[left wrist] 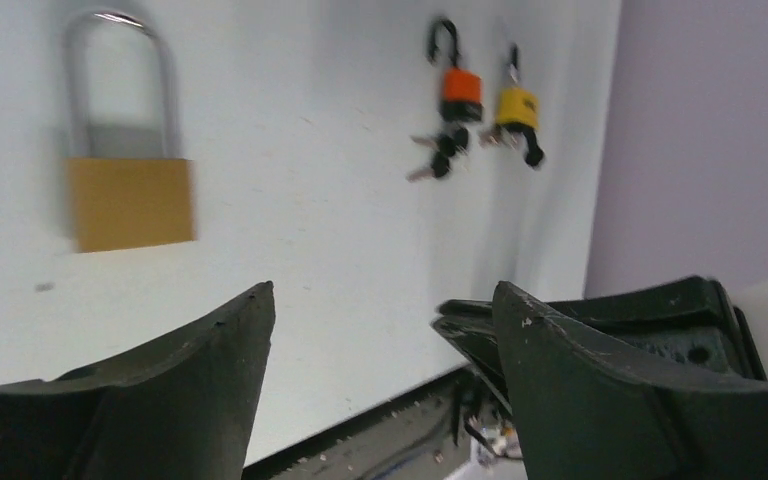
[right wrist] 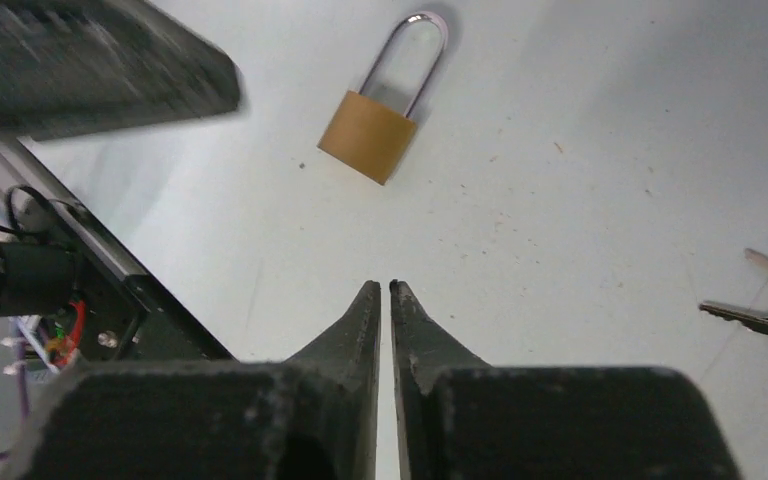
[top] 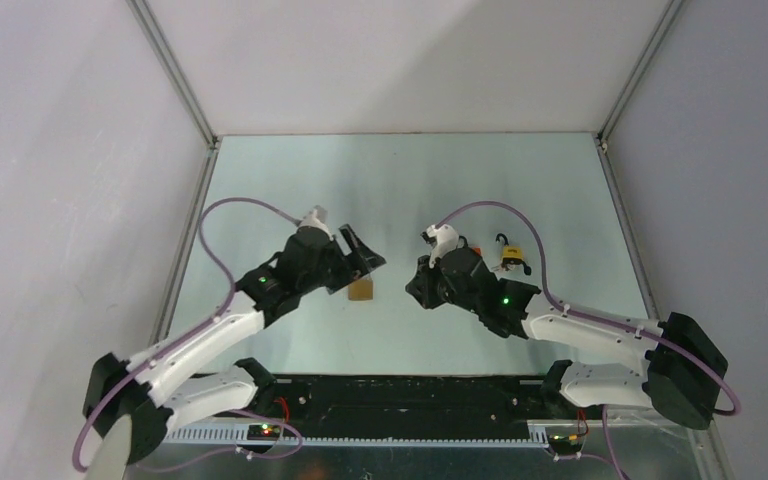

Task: Unlock with the key

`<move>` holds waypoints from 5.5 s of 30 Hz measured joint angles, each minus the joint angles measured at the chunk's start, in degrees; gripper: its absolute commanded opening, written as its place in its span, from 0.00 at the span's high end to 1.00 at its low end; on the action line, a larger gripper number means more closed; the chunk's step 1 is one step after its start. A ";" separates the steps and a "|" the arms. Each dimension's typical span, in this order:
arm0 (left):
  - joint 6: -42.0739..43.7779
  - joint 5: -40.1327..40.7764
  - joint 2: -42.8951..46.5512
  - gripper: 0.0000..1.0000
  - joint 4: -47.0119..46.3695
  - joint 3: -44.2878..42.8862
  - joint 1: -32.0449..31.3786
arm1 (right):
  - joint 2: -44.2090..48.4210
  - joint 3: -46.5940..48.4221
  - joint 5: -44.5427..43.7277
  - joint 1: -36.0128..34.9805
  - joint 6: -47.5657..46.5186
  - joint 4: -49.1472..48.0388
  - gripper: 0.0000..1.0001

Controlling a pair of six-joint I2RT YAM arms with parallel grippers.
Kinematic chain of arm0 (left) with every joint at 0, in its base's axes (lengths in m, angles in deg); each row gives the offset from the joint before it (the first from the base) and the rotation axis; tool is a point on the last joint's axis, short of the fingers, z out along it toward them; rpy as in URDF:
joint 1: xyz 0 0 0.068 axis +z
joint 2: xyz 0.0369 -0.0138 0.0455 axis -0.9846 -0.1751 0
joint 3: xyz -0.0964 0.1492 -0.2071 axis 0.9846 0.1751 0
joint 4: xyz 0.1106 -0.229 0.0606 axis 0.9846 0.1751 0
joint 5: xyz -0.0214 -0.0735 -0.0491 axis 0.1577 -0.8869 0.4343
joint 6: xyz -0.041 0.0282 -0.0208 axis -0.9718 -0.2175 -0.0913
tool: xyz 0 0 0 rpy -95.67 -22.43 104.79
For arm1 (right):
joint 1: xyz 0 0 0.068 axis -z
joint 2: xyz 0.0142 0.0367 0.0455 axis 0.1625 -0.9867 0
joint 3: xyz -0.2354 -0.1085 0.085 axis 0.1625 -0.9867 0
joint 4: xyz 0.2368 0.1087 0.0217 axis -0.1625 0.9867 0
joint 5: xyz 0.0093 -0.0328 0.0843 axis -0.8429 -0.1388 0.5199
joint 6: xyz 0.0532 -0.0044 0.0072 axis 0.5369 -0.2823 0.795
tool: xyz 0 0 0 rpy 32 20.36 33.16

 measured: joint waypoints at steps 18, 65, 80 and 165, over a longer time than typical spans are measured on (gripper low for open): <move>2.91 19.54 9.62 0.06 31.52 10.03 47.06 | 6.34 -3.93 -2.71 1.86 -1.99 9.57 0.24; 13.90 16.98 -16.57 1.00 18.71 3.28 65.77 | 19.63 -8.00 4.09 19.15 -5.40 18.58 0.23; 15.32 3.69 -17.70 1.00 19.93 -10.56 27.71 | 21.75 -8.04 4.04 19.26 -5.20 18.64 0.23; 20.33 -0.94 13.16 0.15 19.67 7.76 10.71 | -41.68 33.83 -9.86 -5.86 30.01 41.35 0.88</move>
